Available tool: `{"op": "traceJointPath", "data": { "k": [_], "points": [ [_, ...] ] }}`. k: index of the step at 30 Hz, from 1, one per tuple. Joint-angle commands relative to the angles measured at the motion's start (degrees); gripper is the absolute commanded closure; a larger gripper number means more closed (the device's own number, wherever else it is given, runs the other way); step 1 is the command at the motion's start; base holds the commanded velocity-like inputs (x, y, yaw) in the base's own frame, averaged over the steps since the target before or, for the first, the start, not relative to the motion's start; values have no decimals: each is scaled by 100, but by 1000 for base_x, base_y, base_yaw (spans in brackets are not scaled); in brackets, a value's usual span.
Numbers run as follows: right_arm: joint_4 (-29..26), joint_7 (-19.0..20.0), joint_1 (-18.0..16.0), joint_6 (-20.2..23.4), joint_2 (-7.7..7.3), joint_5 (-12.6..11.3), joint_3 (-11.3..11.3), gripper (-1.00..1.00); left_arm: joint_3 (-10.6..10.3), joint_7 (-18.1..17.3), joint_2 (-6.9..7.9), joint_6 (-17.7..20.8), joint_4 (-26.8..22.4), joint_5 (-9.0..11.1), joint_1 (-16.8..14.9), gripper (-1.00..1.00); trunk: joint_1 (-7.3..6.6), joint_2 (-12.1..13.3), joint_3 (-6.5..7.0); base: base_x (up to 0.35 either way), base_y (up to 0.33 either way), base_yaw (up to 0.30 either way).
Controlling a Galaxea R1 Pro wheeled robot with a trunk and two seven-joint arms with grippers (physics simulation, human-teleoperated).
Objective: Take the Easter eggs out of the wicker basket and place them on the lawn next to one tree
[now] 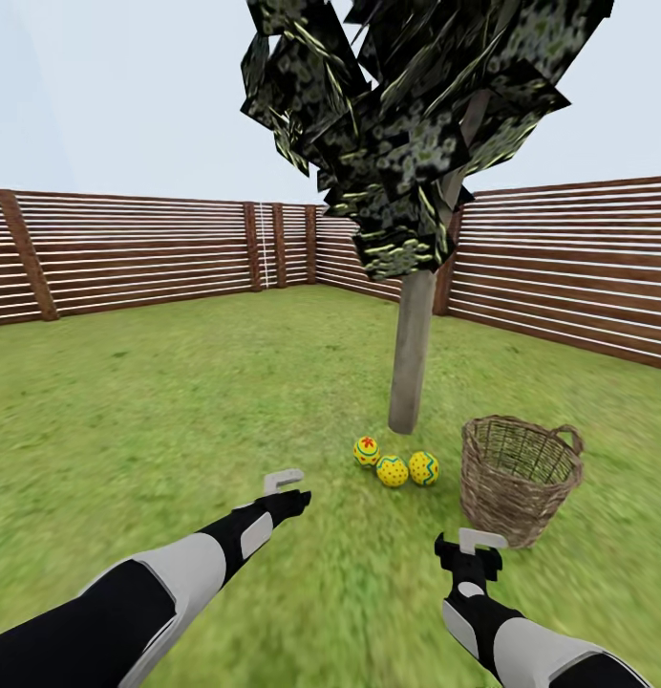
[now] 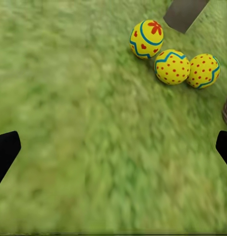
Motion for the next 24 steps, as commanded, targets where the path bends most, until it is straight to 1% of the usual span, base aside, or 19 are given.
{"op": "traceJointPath", "data": {
  "k": [1, 15, 19, 24],
  "points": [
    [5, -16, -2, -20, 1, -54, 47, -100, -48, -9, 0, 2, 4, 59, -4, -100, -26, 39, 13, -227, 0, 0],
    [5, -16, 5, -20, 1, -54, 47, -100, -48, -9, 0, 2, 4, 59, -4, -100, -333, 600, 264, -309, 0, 0],
    [5, -16, 5, -20, 3, -55, 47, -100, -48, -3, 0, 2, 4, 59, -4, -100, -421, 761, 336, -123, 0, 0],
    [5, -16, 5, -20, 8, -54, 47, -100, -46, 7, 0, 2, 4, 59, -4, -100, -531, 961, 426, -28, 0, 0]
  ]
}}
